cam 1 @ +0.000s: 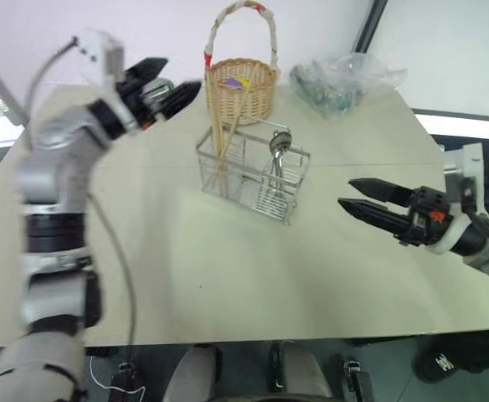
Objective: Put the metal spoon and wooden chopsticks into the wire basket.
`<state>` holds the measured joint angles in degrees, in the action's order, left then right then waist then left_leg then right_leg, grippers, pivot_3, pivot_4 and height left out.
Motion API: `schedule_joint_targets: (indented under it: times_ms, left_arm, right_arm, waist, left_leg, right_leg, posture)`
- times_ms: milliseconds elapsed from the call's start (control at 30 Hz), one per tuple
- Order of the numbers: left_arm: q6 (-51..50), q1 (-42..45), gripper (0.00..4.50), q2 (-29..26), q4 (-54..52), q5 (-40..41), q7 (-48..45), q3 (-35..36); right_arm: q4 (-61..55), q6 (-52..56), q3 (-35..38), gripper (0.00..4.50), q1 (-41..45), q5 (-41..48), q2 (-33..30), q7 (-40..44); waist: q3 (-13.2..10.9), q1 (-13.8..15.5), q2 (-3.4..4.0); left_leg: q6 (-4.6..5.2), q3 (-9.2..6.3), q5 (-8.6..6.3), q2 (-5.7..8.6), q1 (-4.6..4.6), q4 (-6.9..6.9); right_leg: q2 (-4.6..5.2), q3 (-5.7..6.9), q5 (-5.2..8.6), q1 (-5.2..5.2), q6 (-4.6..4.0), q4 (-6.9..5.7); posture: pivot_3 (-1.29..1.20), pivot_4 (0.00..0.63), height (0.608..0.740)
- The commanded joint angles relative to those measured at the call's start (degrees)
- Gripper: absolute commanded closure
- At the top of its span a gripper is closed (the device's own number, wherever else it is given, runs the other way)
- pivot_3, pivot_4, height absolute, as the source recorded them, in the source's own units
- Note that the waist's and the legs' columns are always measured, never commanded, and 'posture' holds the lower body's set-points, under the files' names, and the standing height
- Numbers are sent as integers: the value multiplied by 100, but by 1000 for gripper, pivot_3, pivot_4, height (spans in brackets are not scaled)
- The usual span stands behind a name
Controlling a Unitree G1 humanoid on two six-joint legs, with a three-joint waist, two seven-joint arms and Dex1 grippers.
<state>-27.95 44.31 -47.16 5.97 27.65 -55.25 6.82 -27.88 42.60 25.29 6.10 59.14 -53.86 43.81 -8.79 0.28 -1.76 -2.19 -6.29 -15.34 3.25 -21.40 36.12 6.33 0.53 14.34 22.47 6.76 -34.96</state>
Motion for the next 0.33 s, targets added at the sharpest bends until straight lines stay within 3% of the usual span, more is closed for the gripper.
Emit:
schedule_joint_targets:
  times_ms: [33,133,333]
  left_arm:
    - [409,-384,28,-884,-83,-242,-1180,-24]
    - [537,-735,28,-1377,-146,-277,-1579,116]
    - [238,-1287,28,-1667,-559,-241,-1475,453]
  right_arm:
    - [283,-298,98,2028,181,-350,-221,430]
    - [490,-385,-23,2028,345,-532,-273,676]
    - [636,-469,-411,2028,763,-792,-179,942]
  waist:
    - [-3,20,0]
    - [-6,70,-2]
    - [-9,46,4]
  left_leg:
    - [1,-1,0,0,-2,1]
    - [1,-7,-1,-1,-8,4]
    - [1,-11,-1,-2,-13,0]
  right_leg:
    - [2,0,2,1,-3,0]
    - [16,2,8,2,-14,5]
    - [32,5,11,-4,-20,28]
  posture:
    - [0,150,681]
    - [0,150,681]
    - [0,150,681]
